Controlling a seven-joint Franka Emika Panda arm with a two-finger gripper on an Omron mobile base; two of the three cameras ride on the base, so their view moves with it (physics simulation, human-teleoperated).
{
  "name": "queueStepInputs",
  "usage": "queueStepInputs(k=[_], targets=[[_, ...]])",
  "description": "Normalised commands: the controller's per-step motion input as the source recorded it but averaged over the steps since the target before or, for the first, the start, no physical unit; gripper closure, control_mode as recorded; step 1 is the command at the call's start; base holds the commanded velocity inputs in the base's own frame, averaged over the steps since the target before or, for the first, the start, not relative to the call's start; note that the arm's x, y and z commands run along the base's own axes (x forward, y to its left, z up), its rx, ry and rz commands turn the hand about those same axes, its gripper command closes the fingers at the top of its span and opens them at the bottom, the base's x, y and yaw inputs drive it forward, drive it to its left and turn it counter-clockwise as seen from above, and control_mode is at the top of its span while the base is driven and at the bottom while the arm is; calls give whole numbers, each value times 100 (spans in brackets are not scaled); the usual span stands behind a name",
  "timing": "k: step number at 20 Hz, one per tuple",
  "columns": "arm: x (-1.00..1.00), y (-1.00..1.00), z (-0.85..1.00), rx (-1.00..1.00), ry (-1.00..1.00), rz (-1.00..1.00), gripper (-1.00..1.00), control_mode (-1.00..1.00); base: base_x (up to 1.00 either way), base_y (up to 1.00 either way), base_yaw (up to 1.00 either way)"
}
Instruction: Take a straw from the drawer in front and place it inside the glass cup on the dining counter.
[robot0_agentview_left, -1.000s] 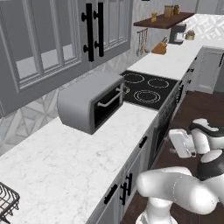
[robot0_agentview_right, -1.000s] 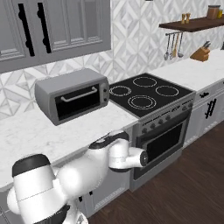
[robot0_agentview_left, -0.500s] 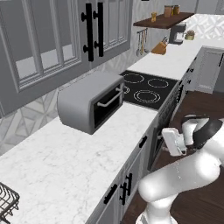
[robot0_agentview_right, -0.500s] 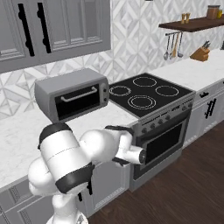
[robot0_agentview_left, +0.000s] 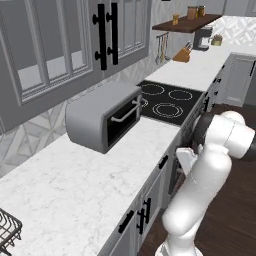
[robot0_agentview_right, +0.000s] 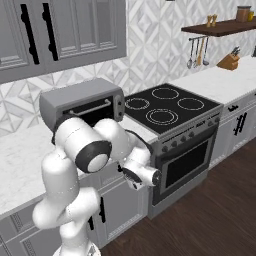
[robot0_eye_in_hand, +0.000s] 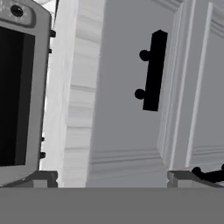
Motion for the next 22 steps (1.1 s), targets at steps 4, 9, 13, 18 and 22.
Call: queueStepInputs(k=[4,9,13,18,22], targets=[[38,0,-37,10,0,0,-100,-100,0,0,0],[22,-13,-26,10,0,1,-100,-100,0,0,0],[14,-20,-23,9,0,2,-100,-100,0,0,0],[40,-9,-13,9,0,2,-100,-100,0,0,0],[70,0,-14,10,0,0,-100,-100,0,0,0]])
